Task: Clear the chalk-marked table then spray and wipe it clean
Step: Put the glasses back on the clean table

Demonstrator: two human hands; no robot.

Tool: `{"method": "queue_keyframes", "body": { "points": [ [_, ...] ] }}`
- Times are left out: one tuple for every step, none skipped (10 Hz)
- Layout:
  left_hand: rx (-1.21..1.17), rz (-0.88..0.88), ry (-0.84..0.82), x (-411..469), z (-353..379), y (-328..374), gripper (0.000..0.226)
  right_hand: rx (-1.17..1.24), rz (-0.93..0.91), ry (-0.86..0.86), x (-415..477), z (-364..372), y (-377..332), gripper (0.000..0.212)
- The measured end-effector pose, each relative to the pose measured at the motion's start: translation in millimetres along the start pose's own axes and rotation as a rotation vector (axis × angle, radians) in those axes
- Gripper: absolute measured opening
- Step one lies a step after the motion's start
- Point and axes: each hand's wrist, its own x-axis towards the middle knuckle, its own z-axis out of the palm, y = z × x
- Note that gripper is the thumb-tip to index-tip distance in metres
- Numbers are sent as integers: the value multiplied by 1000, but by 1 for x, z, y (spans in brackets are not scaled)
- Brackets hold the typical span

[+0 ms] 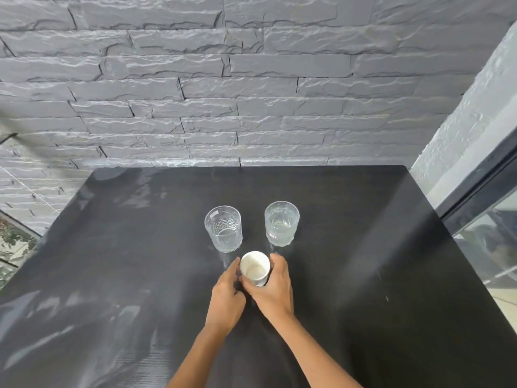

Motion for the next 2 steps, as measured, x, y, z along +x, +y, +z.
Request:
{"method": "queue_keyframes", "body": {
  "points": [
    [82,22,36,-5,-3,5,78,-36,-50,15,-4,-9,-3,78],
    [140,93,53,-21,-8,18,80,-35,-110,64,-13,-23,-10,72]
  ]
}}
